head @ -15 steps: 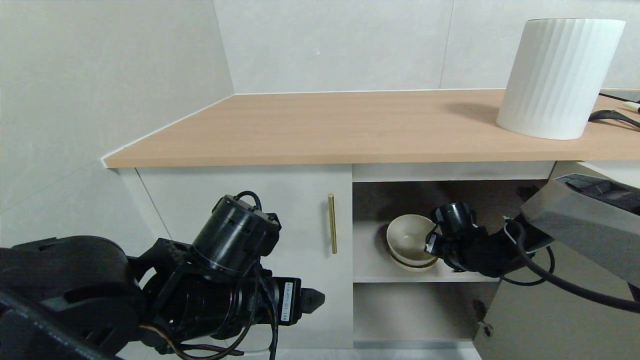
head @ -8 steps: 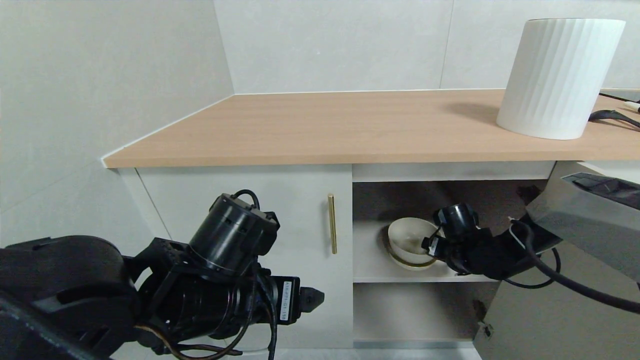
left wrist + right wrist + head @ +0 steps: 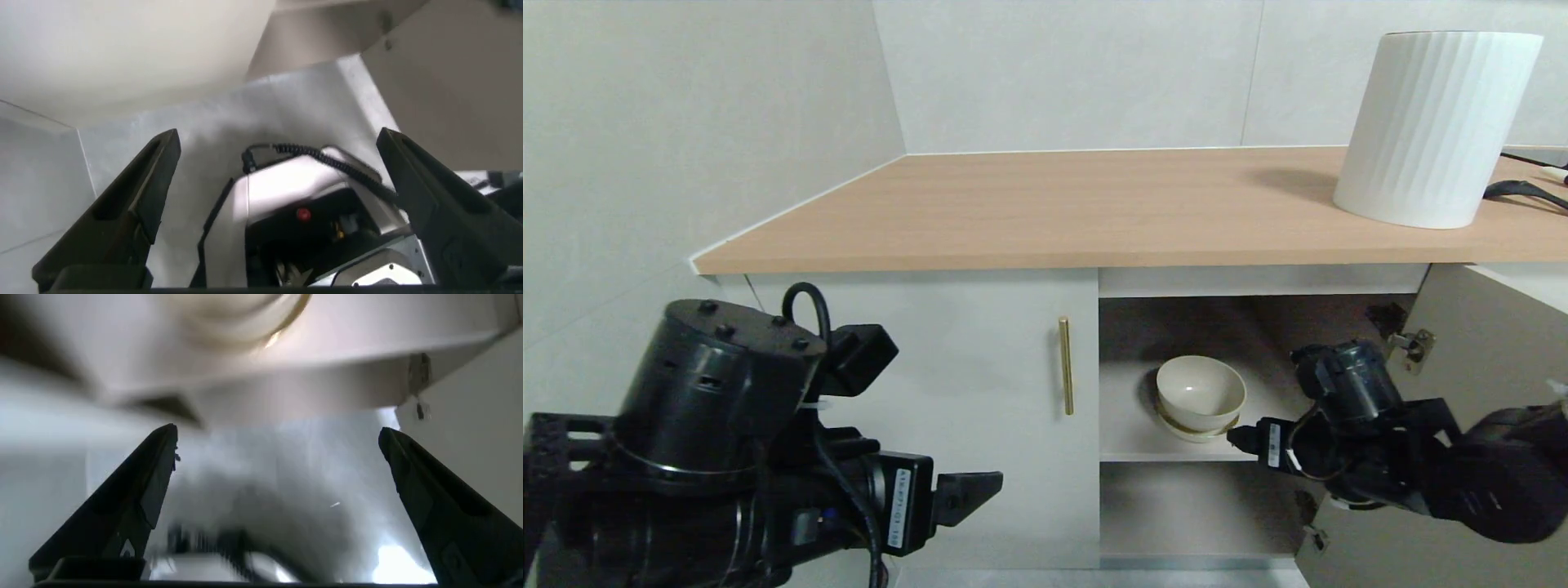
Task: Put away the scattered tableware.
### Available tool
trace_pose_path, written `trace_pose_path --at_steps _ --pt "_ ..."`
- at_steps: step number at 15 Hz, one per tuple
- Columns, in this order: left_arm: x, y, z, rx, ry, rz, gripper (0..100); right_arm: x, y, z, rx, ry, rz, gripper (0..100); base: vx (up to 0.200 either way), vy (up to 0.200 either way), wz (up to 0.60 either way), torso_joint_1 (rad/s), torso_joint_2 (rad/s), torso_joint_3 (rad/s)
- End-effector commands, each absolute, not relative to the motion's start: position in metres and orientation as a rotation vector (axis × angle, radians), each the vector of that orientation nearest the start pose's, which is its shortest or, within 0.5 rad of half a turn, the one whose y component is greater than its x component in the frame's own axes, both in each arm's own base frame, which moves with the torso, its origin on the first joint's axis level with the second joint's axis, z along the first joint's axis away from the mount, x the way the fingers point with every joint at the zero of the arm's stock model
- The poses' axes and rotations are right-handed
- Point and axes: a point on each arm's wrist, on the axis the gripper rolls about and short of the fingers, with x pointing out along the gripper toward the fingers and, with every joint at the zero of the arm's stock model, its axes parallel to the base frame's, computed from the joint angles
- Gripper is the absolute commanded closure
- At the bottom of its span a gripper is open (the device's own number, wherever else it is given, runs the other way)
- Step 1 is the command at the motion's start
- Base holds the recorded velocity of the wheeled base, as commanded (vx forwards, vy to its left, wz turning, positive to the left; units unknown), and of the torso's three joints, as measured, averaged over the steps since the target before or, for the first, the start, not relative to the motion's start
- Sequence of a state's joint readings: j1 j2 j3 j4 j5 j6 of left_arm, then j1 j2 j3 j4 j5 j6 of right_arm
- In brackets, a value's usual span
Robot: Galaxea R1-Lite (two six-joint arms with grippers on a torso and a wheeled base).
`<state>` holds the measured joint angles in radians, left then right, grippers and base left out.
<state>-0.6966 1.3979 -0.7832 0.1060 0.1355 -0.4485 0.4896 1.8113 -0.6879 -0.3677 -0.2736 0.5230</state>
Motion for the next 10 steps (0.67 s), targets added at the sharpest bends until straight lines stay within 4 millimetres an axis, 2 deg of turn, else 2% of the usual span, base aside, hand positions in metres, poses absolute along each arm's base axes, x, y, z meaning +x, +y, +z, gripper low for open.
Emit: trace_pose_path --at_steps 1,4,7,10 --pt "0.158 -0.112 0.19 -0.127 0.738 -0.334 0 0.202 0.112 0.134 0.191 0.757 0.134 0 0.0 0.0 0.0 0.0 0.0 0.0" --pt "0.161 -0.099 0.181 -0.084 0.755 -0.305 0 0.195 0.107 0.136 0.188 0.802 0.166 0 0.0 0.0 0.0 0.0 0.0 0.0" --pt "0.169 -0.104 0.177 -0.1 0.735 -0.322 0 0.192 0.107 0.124 0.171 0.855 0.164 0 0.0 0.0 0.0 0.0 0.0 0.0" --pt "0.168 -0.104 0.177 -0.102 0.732 -0.324 0 0.188 0.107 0.129 0.174 0.834 0.177 0 0.0 0.0 0.0 0.0 0.0 0.0"
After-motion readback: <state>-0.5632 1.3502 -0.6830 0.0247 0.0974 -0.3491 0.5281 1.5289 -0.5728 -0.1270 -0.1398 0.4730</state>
